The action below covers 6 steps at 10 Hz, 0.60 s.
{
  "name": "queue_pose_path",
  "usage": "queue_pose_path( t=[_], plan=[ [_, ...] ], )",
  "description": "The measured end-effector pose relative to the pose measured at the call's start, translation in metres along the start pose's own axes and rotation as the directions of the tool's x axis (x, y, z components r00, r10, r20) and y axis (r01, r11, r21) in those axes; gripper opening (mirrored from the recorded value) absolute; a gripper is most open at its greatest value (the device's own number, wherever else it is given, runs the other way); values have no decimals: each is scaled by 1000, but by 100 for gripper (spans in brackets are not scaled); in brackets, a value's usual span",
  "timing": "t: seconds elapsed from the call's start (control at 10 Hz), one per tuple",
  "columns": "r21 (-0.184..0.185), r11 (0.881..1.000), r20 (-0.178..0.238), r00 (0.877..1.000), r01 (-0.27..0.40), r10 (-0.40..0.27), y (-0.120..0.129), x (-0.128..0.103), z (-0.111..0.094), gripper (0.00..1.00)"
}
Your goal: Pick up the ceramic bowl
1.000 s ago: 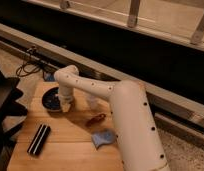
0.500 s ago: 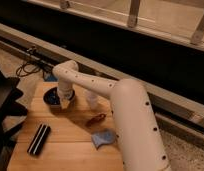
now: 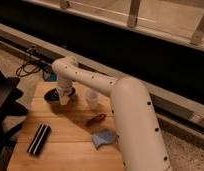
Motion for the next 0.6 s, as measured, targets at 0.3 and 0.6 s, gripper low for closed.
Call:
queue_pose_path(
  t=[0.3,0.6],
  plan=[
    [0,1000,6,1000,13,-13,-1,-5,-20,4],
    [4,1000,11,1000,24,-24,-2,-11,-37,4]
  ],
)
